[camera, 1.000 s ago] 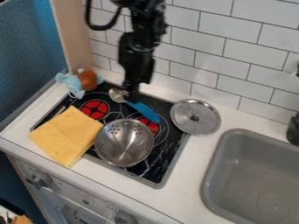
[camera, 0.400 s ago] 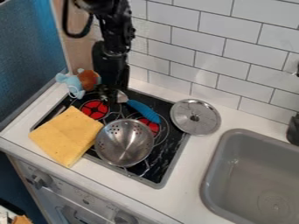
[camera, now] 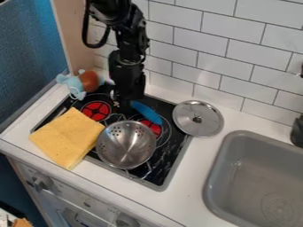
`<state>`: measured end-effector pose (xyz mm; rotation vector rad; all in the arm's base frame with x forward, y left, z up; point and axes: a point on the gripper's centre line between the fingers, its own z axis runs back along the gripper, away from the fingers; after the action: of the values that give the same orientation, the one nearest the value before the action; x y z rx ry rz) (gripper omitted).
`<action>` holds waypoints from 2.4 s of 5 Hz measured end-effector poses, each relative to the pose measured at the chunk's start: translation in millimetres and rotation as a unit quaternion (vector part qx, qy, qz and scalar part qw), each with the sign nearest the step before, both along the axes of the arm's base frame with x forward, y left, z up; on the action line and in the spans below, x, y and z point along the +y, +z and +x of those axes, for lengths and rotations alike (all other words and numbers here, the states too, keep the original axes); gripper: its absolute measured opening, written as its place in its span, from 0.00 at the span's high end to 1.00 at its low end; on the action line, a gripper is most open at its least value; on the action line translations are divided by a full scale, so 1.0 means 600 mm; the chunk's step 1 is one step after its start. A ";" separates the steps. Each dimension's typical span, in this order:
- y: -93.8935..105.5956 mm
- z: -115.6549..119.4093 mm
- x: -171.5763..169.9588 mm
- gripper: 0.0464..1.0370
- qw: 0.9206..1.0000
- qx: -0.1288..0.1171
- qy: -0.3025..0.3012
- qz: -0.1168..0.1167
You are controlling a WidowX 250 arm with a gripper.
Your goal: Move the blue spoon to the left of the sink
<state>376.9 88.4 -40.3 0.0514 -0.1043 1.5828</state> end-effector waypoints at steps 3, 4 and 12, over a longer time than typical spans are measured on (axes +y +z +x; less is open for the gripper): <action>-0.024 0.030 -0.010 0.35 0.999 0.010 -0.044 -0.030; -0.024 0.022 -0.014 0.62 0.998 0.012 -0.058 -0.022; 0.093 -0.073 -0.259 0.68 0.870 -0.013 -0.493 0.000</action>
<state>332.8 -66.7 15.5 -0.0244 -0.1233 0.5529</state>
